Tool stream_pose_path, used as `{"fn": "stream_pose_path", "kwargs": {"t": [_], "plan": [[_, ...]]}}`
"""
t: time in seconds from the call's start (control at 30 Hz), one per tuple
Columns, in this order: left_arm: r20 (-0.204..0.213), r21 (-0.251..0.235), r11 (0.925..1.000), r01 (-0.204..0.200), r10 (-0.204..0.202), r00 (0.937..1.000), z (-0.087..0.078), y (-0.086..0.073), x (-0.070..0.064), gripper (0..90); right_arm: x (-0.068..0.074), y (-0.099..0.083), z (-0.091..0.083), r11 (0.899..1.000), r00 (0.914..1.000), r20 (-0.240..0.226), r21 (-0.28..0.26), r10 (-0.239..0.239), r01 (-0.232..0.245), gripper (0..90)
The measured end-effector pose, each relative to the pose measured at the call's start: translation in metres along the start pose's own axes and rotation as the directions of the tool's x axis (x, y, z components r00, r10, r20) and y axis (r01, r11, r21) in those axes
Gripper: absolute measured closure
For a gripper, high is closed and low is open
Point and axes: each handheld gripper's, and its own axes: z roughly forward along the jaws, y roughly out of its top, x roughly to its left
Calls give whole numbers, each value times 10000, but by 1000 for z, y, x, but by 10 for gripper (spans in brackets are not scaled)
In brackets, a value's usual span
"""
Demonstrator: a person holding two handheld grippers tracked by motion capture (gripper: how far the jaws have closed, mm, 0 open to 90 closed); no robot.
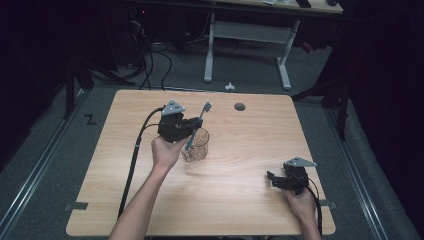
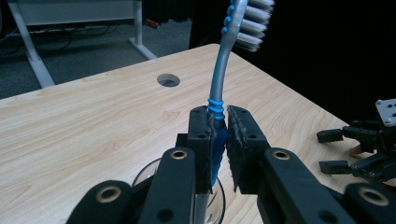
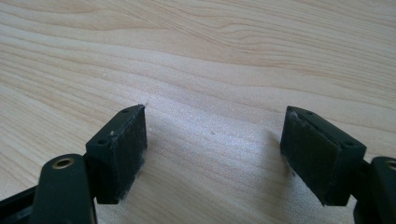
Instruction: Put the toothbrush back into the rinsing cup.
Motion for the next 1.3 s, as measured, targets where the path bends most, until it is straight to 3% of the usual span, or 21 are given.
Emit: {"fn": "stream_pose_path", "kwargs": {"t": [0.63, 1.3], "plan": [[-46, 207, 9992, 337, -336, 9994, -9, -11, 12, 796, 0, 0, 0, 10000, 10000, -21, 14, -13, 13, 229], [-54, 526, 9979, 375, -373, 9993, -13, -15, 14, 792, 0, 0, 0, 10000, 10000, -24, 15, -15, 15, 229]]}}
